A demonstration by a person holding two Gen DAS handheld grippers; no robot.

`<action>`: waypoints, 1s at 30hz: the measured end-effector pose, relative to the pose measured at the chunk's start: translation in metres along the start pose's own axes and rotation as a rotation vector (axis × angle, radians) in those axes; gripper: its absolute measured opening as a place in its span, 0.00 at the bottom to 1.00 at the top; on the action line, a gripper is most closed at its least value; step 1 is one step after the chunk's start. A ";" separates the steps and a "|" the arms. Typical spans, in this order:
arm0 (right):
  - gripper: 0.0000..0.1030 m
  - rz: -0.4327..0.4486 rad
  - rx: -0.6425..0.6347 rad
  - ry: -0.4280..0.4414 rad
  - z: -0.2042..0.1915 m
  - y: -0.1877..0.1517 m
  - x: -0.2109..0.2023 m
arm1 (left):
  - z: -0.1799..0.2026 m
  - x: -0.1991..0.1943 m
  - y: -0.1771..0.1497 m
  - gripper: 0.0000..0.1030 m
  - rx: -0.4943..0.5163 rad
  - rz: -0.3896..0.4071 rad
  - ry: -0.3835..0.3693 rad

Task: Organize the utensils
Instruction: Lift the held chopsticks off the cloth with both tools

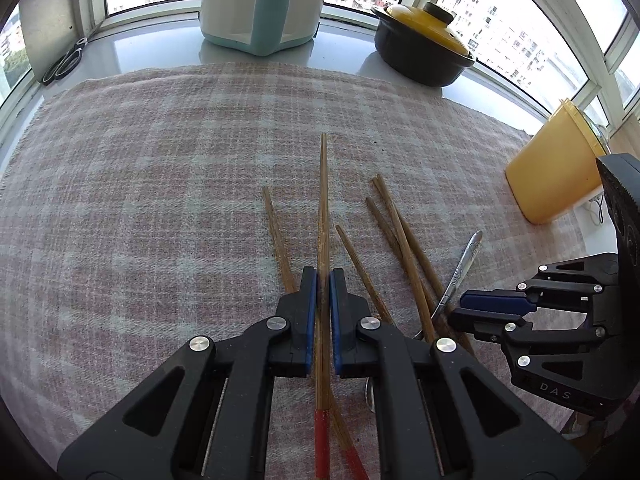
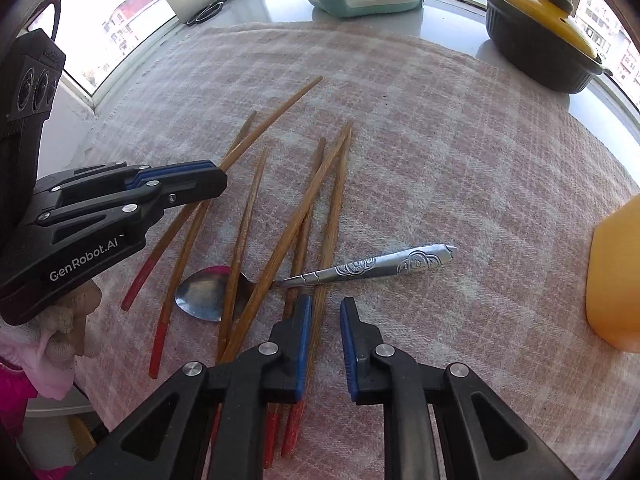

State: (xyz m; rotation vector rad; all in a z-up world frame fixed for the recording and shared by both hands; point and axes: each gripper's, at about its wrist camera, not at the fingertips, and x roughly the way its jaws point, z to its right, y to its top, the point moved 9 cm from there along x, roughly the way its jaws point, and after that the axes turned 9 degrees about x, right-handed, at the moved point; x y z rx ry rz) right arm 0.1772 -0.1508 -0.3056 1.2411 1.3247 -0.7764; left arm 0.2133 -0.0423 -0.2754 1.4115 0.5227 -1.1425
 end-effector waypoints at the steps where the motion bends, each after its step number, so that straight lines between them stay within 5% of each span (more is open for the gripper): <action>1: 0.13 -0.001 -0.014 -0.013 -0.001 0.000 0.000 | -0.002 0.000 -0.001 0.04 -0.005 0.002 0.000; 11: 0.10 -0.007 -0.119 -0.136 -0.016 0.000 0.008 | -0.020 -0.002 -0.010 0.04 -0.022 -0.001 0.009; 19: 0.05 -0.043 -0.024 -0.122 0.017 0.000 0.003 | -0.032 -0.001 -0.021 0.04 -0.018 -0.031 0.030; 23: 0.17 -0.053 -0.031 -0.109 0.012 0.010 0.005 | -0.029 0.004 -0.018 0.05 0.012 -0.059 0.045; 26: 0.17 -0.051 -0.057 -0.135 0.008 0.017 0.007 | -0.027 0.009 -0.013 0.11 0.035 -0.072 0.052; 30: 0.04 -0.048 -0.069 -0.151 0.005 0.023 0.008 | -0.031 0.011 -0.009 0.07 0.007 -0.065 0.032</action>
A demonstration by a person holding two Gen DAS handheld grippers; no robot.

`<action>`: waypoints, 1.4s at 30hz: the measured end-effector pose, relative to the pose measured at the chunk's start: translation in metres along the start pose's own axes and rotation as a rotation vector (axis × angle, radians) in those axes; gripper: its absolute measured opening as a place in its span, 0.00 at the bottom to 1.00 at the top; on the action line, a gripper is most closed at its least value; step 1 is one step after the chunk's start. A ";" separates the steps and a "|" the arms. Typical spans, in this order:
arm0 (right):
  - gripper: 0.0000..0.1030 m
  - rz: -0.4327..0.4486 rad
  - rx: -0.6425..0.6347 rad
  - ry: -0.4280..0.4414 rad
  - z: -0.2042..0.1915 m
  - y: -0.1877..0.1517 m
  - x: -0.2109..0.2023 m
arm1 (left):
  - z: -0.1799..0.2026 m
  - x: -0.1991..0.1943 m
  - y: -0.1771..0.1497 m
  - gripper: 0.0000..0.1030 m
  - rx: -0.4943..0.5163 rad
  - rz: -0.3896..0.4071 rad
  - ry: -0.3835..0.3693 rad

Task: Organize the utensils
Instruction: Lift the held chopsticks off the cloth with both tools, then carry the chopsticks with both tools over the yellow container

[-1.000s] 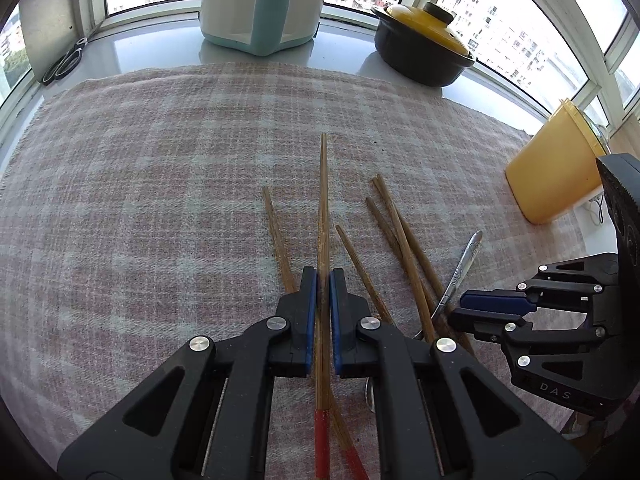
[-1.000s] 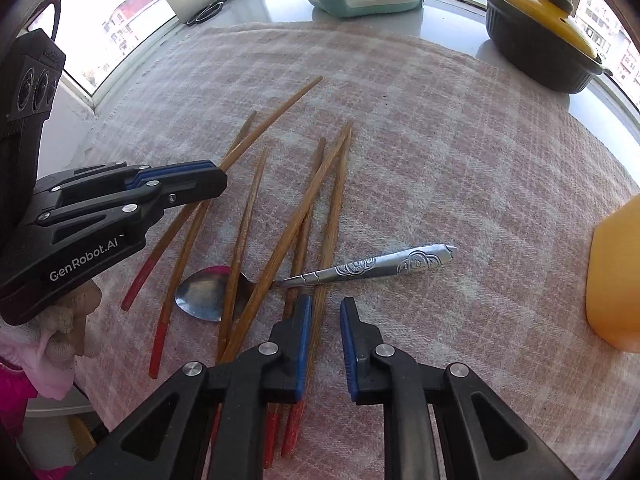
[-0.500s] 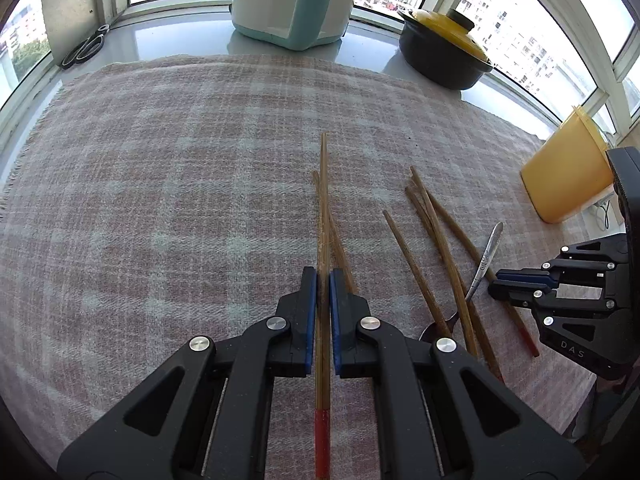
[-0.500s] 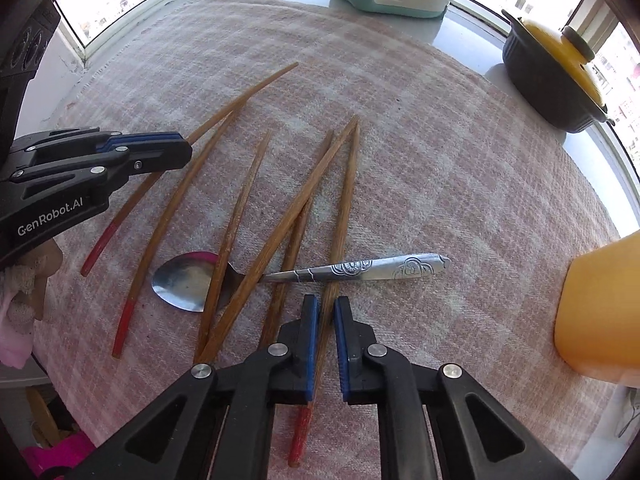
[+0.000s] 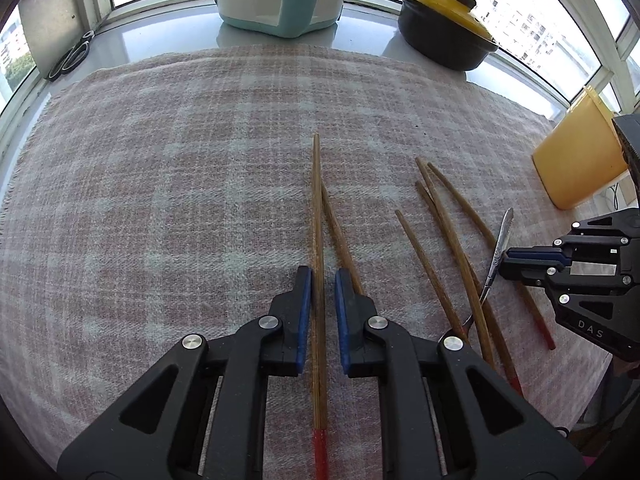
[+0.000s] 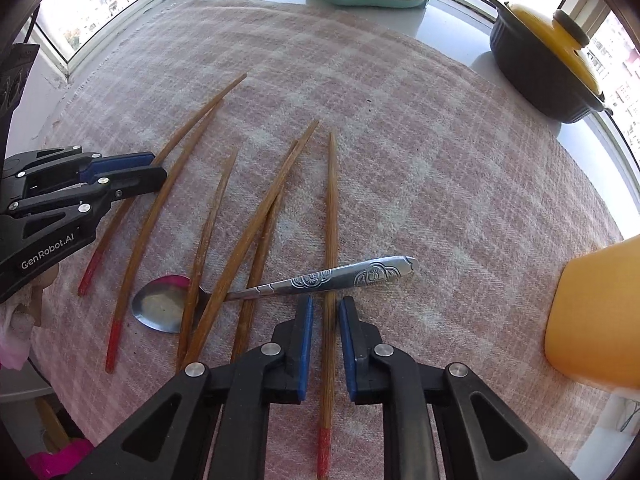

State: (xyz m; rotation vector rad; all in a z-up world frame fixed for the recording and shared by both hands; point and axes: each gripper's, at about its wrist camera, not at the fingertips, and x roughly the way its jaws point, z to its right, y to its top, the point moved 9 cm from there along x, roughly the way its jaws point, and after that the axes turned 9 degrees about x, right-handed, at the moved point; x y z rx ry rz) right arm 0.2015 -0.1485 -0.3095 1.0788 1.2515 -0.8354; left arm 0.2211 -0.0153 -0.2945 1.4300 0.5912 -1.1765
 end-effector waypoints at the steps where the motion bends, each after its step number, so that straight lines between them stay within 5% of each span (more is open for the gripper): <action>1: 0.04 0.000 0.011 0.008 0.001 0.000 0.000 | -0.003 0.000 0.000 0.04 -0.026 0.002 -0.014; 17: 0.04 0.158 0.171 0.055 0.060 -0.027 -0.046 | -0.006 -0.047 0.003 0.04 -0.170 0.147 -0.059; 42: 0.04 0.408 0.258 0.136 0.114 -0.037 -0.142 | 0.079 -0.109 0.066 0.04 -0.168 0.337 -0.142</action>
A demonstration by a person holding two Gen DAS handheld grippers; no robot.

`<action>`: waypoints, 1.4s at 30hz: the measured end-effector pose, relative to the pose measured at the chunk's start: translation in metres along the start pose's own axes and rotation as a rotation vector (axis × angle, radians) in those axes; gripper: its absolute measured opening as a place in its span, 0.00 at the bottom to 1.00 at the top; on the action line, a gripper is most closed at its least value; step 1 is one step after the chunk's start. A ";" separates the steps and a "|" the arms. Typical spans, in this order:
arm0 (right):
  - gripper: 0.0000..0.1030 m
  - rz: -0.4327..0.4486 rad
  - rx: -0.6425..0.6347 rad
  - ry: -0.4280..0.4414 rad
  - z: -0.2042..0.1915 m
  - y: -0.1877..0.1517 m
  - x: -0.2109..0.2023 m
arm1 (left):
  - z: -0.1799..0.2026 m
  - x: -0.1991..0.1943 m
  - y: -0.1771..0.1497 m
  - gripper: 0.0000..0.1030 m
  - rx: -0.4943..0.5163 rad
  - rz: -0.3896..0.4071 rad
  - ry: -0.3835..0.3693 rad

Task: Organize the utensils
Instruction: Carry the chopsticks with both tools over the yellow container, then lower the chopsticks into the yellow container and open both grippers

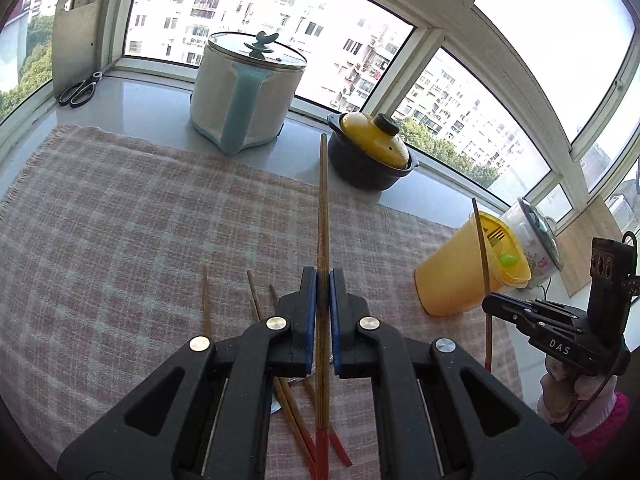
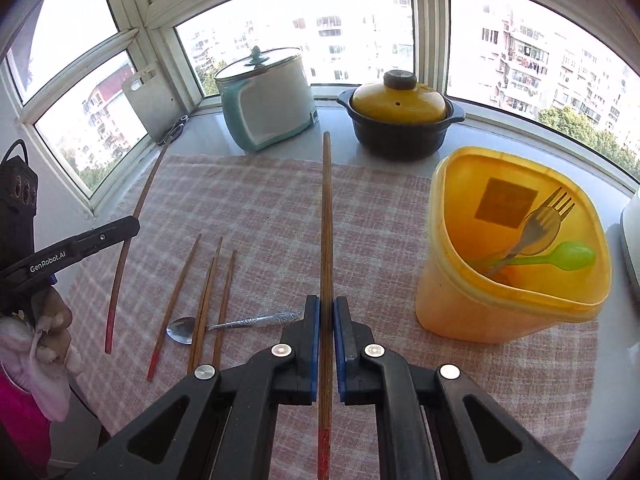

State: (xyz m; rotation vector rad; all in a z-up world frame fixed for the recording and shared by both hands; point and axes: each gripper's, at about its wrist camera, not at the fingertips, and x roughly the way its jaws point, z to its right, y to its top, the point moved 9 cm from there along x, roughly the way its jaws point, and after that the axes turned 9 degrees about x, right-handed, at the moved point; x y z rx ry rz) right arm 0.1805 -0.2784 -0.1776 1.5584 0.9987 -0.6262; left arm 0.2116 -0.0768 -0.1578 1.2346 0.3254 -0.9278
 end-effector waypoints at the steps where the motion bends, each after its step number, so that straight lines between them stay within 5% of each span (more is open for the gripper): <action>1: 0.04 0.008 0.004 0.004 0.003 0.003 -0.005 | 0.005 0.001 0.003 0.04 -0.003 0.004 -0.008; 21: 0.04 0.169 0.049 0.002 0.081 0.077 -0.065 | 0.132 0.047 0.078 0.04 0.038 0.114 -0.150; 42: 0.04 0.239 0.096 0.012 0.120 0.127 -0.056 | 0.211 0.115 0.116 0.04 0.080 0.129 -0.199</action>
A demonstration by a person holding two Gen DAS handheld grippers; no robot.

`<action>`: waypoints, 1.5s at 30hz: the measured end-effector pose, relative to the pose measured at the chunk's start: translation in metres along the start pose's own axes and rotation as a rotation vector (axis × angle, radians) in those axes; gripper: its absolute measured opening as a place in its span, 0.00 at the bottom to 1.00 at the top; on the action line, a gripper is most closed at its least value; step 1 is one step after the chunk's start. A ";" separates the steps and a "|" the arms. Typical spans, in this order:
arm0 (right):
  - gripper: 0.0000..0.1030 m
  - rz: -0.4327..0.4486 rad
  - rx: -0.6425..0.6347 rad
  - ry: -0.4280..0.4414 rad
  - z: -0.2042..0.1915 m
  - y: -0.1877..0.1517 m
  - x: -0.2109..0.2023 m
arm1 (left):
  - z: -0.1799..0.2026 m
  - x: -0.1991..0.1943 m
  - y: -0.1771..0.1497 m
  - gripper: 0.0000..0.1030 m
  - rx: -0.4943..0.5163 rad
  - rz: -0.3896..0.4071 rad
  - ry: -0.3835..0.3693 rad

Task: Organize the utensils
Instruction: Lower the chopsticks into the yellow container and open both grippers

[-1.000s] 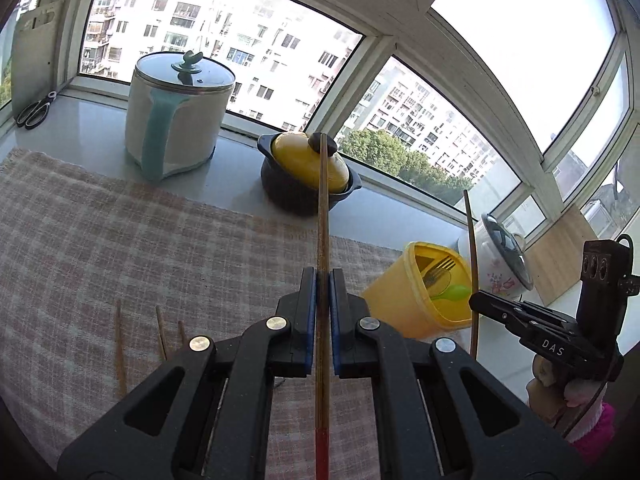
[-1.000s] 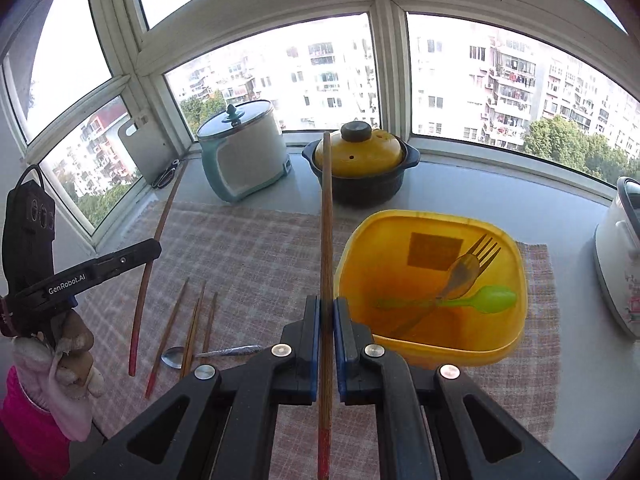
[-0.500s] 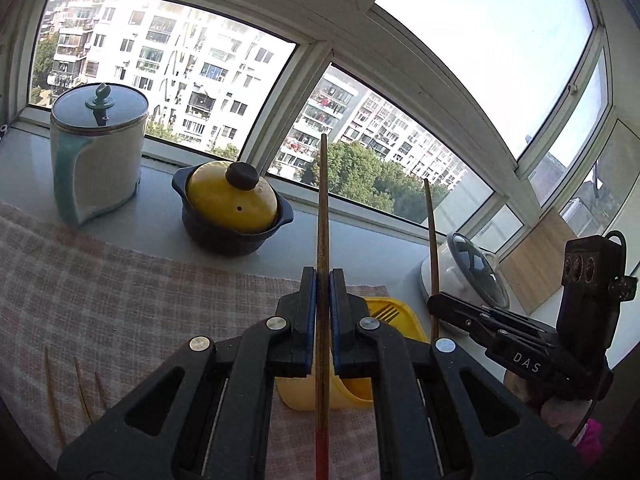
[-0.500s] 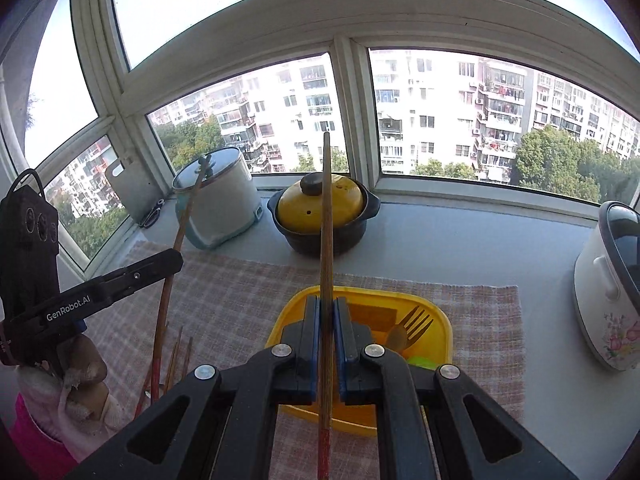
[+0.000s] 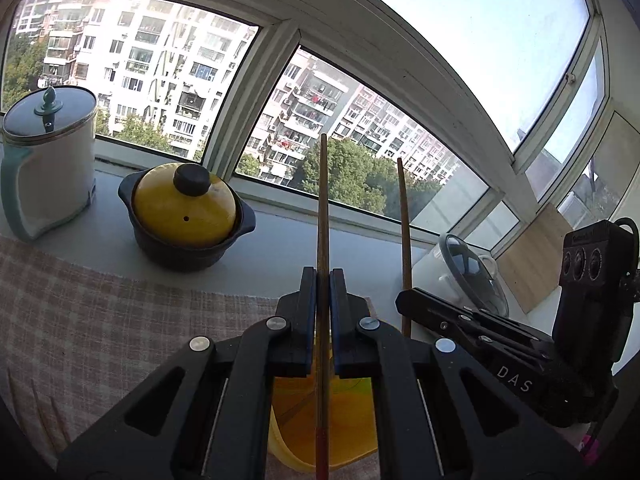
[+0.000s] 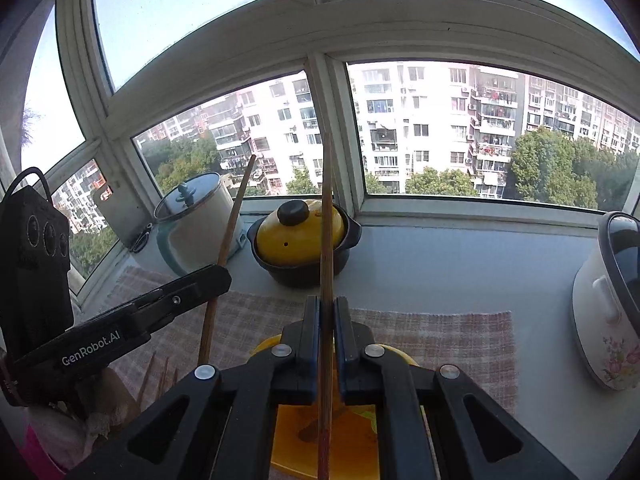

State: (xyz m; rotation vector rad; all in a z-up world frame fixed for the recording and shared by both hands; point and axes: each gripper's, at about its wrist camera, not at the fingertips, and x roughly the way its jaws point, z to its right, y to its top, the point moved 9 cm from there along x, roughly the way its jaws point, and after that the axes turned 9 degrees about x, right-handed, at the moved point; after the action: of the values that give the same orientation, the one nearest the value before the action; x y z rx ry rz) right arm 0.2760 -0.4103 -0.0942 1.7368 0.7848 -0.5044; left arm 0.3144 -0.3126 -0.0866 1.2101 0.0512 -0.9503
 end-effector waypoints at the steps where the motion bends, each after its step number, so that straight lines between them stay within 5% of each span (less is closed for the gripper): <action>1: 0.04 0.000 0.005 -0.001 0.003 0.001 0.001 | 0.000 0.003 0.001 0.04 0.001 0.001 0.004; 36: 0.05 -0.043 0.050 -0.022 0.030 -0.035 0.015 | 0.008 0.017 -0.031 0.04 0.060 -0.054 -0.001; 40: 0.28 -0.037 0.057 -0.036 0.031 -0.039 0.009 | 0.009 0.013 -0.035 0.05 0.077 -0.073 -0.004; 45: 0.29 -0.033 0.099 -0.043 0.035 -0.043 0.002 | 0.008 0.003 -0.039 0.09 0.082 -0.076 -0.012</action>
State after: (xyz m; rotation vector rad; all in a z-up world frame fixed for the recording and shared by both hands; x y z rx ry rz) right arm 0.2489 -0.4359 -0.1348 1.8008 0.7701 -0.6095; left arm 0.2880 -0.3220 -0.1151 1.2852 0.0493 -1.0343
